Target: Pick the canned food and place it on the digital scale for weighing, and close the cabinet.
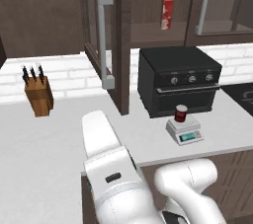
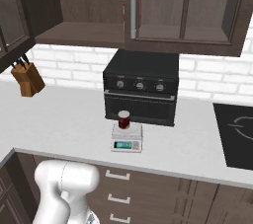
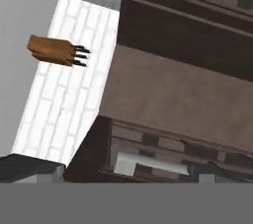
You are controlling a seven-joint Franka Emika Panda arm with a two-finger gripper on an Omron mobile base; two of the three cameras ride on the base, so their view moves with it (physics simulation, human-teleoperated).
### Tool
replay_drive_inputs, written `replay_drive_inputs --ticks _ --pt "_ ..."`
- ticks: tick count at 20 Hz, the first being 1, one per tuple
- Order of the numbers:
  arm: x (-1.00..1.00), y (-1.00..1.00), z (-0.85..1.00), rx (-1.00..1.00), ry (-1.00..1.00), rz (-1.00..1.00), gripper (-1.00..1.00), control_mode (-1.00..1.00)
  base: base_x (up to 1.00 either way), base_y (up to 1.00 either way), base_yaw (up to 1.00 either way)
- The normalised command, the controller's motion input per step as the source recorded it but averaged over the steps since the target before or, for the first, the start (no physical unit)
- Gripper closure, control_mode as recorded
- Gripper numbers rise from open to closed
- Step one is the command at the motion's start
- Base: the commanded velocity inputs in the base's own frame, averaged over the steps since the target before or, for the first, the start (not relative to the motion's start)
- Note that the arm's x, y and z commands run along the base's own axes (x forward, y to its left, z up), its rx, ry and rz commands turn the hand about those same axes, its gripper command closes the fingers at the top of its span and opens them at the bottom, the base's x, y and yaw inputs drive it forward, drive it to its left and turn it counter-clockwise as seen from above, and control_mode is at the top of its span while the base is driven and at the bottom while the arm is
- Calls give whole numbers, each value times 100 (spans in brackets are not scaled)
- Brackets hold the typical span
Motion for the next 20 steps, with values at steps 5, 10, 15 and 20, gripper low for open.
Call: replay_drive_inputs --ticks 5,10,15,20 --pt "55 12 -38 21 -13 -15 -100 -100 0 0 0" --pt "77 5 0 3 4 -3 -100 -100 0 0 0" --pt "76 12 -1 -2 3 -7 -100 -100 0 0 0" --pt "56 29 0 -7 0 -20 -100 -100 0 0 0"
